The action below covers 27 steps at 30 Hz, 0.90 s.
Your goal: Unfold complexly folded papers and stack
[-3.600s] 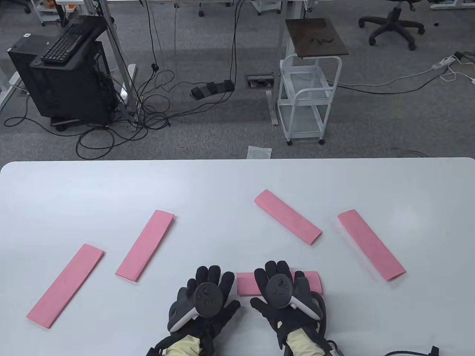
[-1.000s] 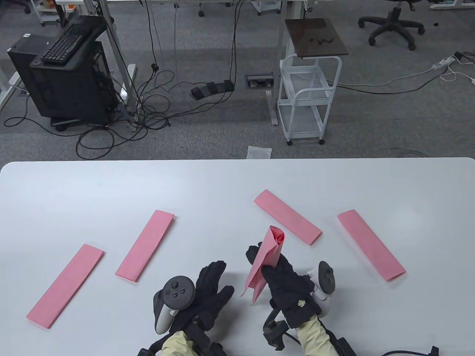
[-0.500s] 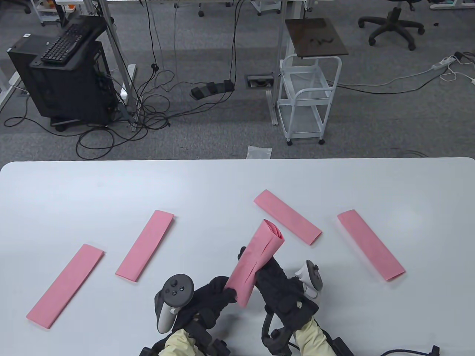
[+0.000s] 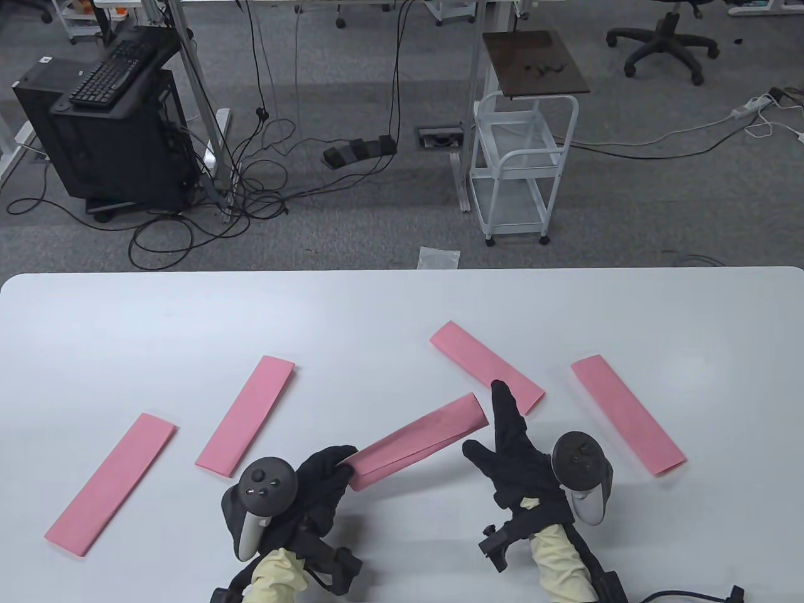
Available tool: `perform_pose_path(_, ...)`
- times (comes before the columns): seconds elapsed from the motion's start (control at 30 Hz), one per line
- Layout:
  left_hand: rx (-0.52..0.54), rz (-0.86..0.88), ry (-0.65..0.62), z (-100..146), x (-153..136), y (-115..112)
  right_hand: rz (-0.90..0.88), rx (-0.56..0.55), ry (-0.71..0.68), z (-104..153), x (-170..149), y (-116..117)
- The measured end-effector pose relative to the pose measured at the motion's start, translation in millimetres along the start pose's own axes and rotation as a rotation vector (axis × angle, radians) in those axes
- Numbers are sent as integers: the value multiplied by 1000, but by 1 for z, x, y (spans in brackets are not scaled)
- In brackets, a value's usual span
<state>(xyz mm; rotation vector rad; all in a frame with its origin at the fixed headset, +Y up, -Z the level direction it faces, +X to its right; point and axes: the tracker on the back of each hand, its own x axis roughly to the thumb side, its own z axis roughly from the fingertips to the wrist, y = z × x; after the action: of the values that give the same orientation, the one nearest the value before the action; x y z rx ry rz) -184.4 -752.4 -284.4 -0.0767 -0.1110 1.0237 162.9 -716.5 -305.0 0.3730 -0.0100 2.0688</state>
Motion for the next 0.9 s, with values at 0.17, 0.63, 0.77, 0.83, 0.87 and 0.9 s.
perform_pose_path(0.17, -83, 11, 13, -1, -1, 4, 184, 73, -30, -1, 2, -2)
perform_pose_path(0.63, -134, 267, 46, -2, -13, 6, -23, -71, -99, 0, -5, 1)
perform_pose_path(0.77, -86, 302, 71, 0, -16, 8, -104, -104, -34, 1, -13, 2)
perform_pose_path(0.83, 0, 285, 96, 3, -19, 15, -114, -150, -14, 2, -15, 0)
perform_pose_path(0.87, 56, 275, 108, 5, -19, 20, -108, -175, -9, 3, -15, -2)
perform_pose_path(0.9, 111, 260, 120, 7, -18, 25, -100, -197, -8, 4, -15, -3)
